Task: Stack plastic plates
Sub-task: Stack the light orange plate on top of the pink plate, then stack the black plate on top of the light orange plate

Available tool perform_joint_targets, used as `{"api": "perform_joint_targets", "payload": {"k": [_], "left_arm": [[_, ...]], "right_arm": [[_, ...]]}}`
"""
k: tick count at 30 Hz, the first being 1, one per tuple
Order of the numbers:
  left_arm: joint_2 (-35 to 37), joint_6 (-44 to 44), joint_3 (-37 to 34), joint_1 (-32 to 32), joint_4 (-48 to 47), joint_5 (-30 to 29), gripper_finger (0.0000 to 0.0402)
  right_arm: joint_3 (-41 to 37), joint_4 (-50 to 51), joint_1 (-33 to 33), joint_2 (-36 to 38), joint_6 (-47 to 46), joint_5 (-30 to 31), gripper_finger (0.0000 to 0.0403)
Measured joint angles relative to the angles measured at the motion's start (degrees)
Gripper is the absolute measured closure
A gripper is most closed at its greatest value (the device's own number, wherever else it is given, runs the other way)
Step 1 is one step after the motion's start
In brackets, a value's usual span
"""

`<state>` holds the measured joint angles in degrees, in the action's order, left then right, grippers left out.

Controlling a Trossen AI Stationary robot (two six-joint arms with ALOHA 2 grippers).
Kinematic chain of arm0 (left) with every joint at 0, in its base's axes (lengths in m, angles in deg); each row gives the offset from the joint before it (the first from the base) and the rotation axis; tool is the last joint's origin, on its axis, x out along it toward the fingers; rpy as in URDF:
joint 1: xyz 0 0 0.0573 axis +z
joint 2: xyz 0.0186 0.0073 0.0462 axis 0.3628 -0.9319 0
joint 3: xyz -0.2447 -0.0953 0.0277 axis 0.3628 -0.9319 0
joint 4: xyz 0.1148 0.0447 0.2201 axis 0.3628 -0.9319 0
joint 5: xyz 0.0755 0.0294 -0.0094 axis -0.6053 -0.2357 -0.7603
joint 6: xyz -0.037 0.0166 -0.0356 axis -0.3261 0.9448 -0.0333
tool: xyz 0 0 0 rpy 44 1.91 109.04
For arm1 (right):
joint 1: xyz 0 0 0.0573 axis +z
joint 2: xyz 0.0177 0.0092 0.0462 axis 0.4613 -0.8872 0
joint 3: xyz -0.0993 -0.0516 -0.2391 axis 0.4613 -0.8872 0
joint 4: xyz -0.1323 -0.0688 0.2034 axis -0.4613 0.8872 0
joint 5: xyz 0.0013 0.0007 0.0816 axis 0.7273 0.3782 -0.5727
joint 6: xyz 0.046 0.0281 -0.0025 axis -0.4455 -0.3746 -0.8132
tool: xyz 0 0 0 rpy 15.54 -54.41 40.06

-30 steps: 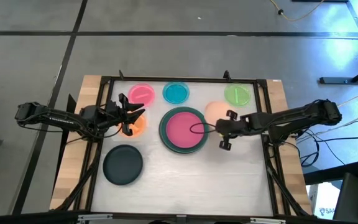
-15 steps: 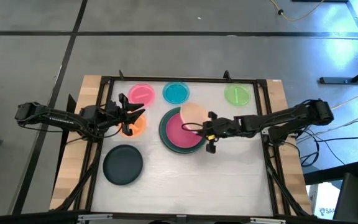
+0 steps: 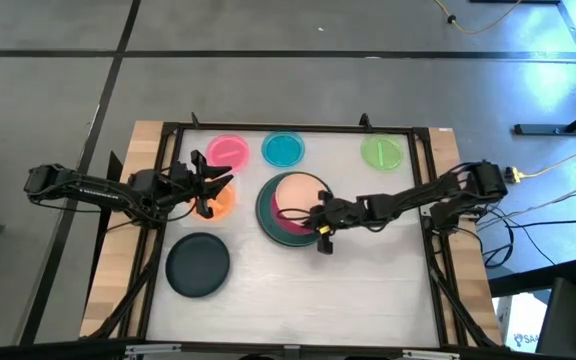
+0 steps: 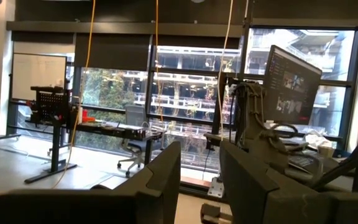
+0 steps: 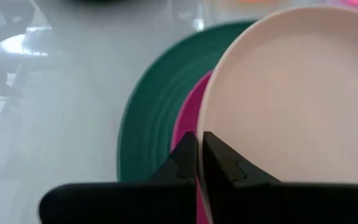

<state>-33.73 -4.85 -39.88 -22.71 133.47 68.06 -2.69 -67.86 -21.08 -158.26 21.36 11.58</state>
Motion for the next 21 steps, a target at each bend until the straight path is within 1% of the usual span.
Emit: {"api": "perform_joint_targets", "payload": {"k": [3, 6, 8, 11, 13, 15, 18, 21], "left_arm": [[0.0, 0.0, 0.0, 0.0, 0.0, 0.0, 0.0296], [0.0, 0.0, 0.0, 0.0, 0.0, 0.0, 0.0296], [0.0, 0.0, 0.0, 0.0, 0.0, 0.0, 0.0296], [0.0, 0.0, 0.0, 0.0, 0.0, 0.0, 0.0296], [0.0, 0.0, 0.0, 0.0, 0.0, 0.0, 0.0296], [0.0, -0.3, 0.0, 0.0, 0.0, 0.0, 0.0296], [-0.2, -1.1, 0.0, 0.0, 0.0, 0.5, 0.0296], [-1.5, -1.1, 0.2, -0.2, -0.1, 0.6, 0.0296]], "right_arm": [[0.0, -0.3, 0.0, -1.2, -0.2, -0.2, 0.0397], [0.0, -0.3, 0.0, -2.2, -1.3, -1.7, 0.0397], [0.0, -0.3, 0.0, -2.7, -1.6, -2.5, 0.0389], [0.0, -0.3, 0.0, -2.9, -1.7, -2.5, 0.0358], [0.0, -0.3, 0.0, -2.9, -1.7, -2.5, 0.0329], [0.6, 1.6, 0.0, -2.5, -1.7, -3.7, 0.0301], [2.9, 8.5, 0.0, 0.6, -0.2, -7.2, 0.0269], [3.1, 11.5, 1.2, 5.7, 1.2, -7.4, 0.0251]]}}
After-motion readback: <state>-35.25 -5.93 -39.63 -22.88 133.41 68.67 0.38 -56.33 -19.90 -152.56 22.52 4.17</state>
